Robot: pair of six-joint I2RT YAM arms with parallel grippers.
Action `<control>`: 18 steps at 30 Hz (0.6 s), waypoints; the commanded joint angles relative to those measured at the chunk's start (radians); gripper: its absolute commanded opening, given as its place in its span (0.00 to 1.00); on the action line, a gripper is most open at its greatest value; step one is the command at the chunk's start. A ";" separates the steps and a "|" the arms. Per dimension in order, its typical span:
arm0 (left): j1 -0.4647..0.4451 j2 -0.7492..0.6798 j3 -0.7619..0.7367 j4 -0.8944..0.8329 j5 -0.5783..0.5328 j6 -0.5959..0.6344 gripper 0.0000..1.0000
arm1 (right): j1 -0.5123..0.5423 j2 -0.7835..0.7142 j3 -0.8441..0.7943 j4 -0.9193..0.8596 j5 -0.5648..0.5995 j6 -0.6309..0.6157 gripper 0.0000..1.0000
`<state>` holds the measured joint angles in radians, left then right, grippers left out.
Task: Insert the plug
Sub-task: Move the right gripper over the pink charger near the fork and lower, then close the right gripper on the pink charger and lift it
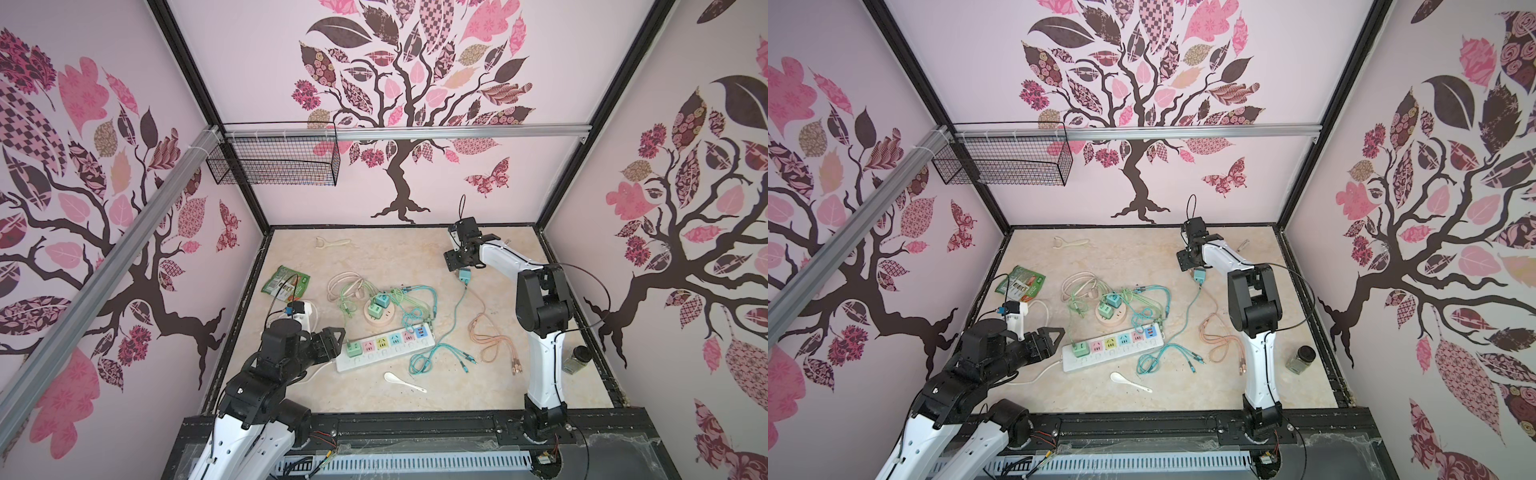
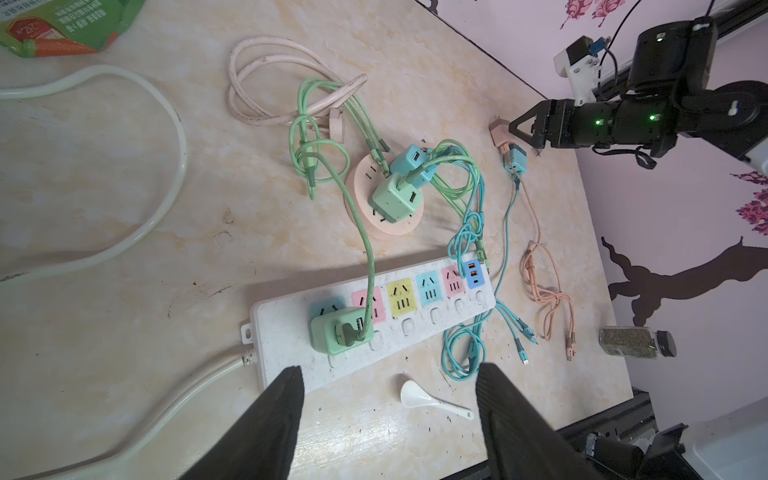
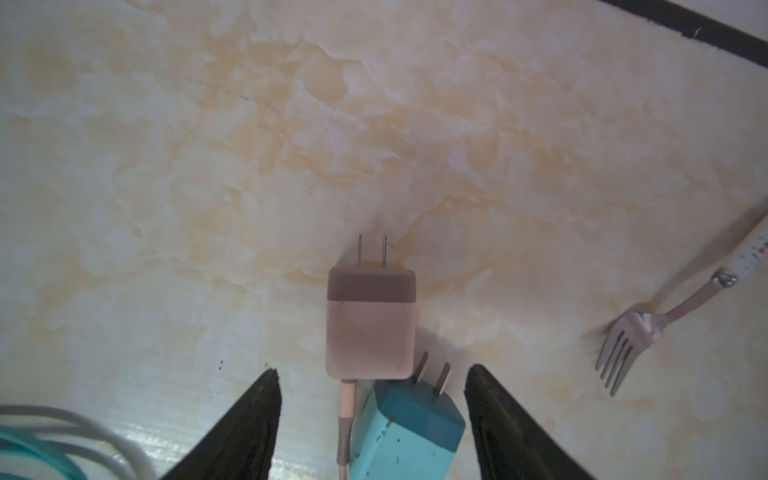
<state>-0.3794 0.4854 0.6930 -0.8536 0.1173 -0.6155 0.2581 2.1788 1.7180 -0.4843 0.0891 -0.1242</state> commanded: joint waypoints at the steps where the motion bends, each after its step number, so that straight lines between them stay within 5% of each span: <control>1: 0.005 -0.010 0.023 0.016 0.008 0.021 0.70 | -0.001 0.053 0.026 -0.026 -0.021 -0.007 0.72; 18: 0.006 -0.002 0.020 0.021 0.016 0.027 0.70 | -0.003 0.117 0.020 0.021 -0.013 -0.023 0.61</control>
<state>-0.3794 0.4824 0.6930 -0.8497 0.1211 -0.6022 0.2565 2.2478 1.7157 -0.4515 0.0650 -0.1402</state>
